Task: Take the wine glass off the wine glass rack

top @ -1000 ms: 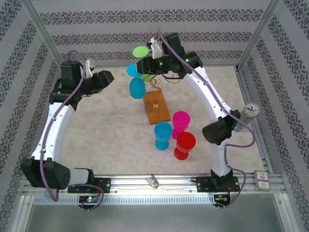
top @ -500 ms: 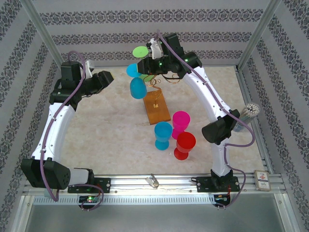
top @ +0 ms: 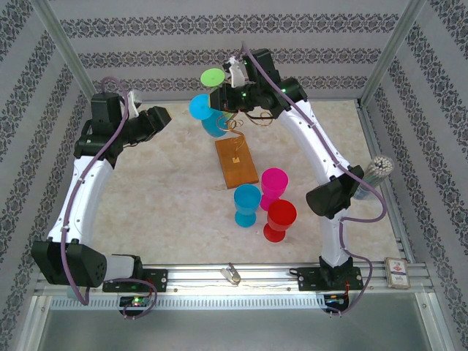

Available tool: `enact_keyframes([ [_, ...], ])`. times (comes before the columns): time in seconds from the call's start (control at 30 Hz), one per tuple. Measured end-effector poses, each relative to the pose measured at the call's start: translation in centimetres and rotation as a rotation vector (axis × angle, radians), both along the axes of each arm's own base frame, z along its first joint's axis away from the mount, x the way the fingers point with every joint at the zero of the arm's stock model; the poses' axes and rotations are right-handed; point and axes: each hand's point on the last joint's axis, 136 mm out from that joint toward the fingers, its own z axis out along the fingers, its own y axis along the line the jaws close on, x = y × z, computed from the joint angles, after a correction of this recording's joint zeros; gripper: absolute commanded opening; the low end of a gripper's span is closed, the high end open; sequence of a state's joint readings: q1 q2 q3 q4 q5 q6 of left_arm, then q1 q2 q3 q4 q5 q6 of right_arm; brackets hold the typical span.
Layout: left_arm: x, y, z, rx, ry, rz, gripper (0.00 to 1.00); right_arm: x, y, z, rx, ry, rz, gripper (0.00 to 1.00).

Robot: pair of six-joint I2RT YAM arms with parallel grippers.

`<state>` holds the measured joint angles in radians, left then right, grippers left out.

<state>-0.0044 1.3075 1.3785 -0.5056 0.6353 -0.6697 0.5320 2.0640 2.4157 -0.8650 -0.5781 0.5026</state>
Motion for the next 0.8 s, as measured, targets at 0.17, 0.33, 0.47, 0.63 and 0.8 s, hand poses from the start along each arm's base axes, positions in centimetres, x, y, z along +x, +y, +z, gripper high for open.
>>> enact_keyframes([
  [0.17, 0.0, 0.0, 0.2, -0.003, -0.006, 0.002, 0.50, -0.1, 0.1, 0.6, 0.027, 0.010, 0.006, 0.00],
  [0.33, 0.0, 0.0, 0.3, -0.009, -0.009, 0.004, 0.50, 0.1, -0.3, 0.7, 0.047, 0.035, 0.003, 0.00],
  [0.47, 0.0, -0.1, 0.2, -0.013, -0.010, -0.001, 0.50, 0.1, -0.5, 0.9, 0.064, 0.053, 0.000, 0.00],
  [0.63, 0.0, 0.0, 0.3, -0.017, -0.010, -0.001, 0.50, 0.2, -0.3, 1.8, 0.116, 0.084, 0.000, 0.00],
  [0.8, -0.1, 0.0, 0.3, -0.022, -0.008, -0.004, 0.50, 0.2, -0.1, 2.7, 0.182, 0.132, 0.008, 0.00],
])
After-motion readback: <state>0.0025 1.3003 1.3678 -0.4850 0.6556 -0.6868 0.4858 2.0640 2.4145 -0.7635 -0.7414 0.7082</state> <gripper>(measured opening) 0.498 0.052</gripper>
